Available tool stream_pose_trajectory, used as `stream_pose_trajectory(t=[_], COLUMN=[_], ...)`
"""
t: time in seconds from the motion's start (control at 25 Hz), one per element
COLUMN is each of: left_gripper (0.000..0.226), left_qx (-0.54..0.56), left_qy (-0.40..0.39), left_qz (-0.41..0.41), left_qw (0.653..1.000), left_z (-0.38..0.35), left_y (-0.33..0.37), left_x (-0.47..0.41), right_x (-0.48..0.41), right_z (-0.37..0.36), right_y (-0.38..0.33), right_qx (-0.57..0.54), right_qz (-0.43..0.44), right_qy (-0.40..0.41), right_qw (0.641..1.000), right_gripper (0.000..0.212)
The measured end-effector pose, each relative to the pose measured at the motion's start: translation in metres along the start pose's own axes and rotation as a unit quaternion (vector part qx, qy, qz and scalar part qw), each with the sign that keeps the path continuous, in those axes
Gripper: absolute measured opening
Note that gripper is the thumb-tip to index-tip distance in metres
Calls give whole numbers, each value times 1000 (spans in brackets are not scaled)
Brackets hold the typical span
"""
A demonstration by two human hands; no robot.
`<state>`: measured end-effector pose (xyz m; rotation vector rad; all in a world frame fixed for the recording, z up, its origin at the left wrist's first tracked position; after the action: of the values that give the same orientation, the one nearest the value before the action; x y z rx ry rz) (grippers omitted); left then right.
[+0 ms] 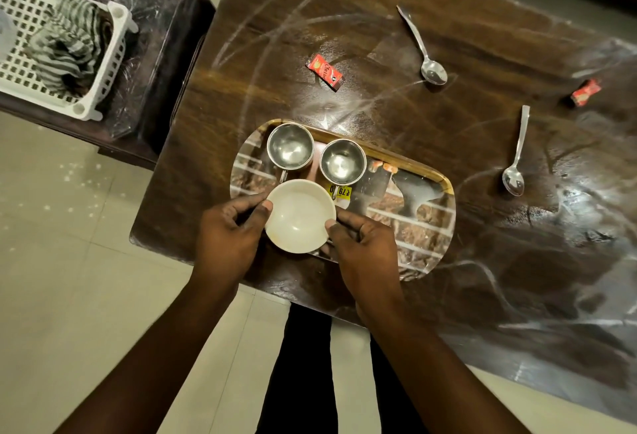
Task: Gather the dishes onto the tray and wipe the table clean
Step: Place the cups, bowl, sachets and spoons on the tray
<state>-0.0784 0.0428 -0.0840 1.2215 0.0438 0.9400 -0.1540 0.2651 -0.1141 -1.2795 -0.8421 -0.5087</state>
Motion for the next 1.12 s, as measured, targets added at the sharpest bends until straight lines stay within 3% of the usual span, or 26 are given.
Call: stream_pose_trajectory(t=[0.32, 0.44, 0.6, 0.72, 0.92, 1.12], left_gripper=[25, 28, 31, 28, 29, 44], left_qx=[-21, -27, -74, -108, -114, -214], left_qy=[-3, 18, 117, 128, 76, -77], left_qz=[14, 12, -62, -142, -183, -214], left_qw=[1000, 999, 988, 976, 974, 950], left_z=[-1, 2, 20, 7, -32, -80], left_y=[7, 12, 43, 90, 158, 179], left_x=[1, 7, 17, 15, -52, -139], right_x=[0, 0, 2, -3, -29, -85], right_z=[0, 2, 32, 79, 123, 63], right_y=[7, 5, -5, -30, -100, -133], right_qx=[6, 19, 30, 25, 19, -55], right_qz=[10, 20, 31, 40, 79, 23], right_qy=[7, 6, 14, 44, 52, -38], right_qw=[1000, 1000, 999, 998, 995, 998], right_gripper=[24, 34, 30, 16, 13, 9])
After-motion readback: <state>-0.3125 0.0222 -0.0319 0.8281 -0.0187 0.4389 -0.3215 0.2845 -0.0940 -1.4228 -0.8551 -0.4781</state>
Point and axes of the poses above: each hand's wrist, its own x-axis away from the middle knuckle, its own z-axis out of the back of the hand, y = z × x, the point moved 10 cm from there along -x, towards the middle knuckle, and after that the axes turned 6 degrees about -z, right-handed, at the moved point
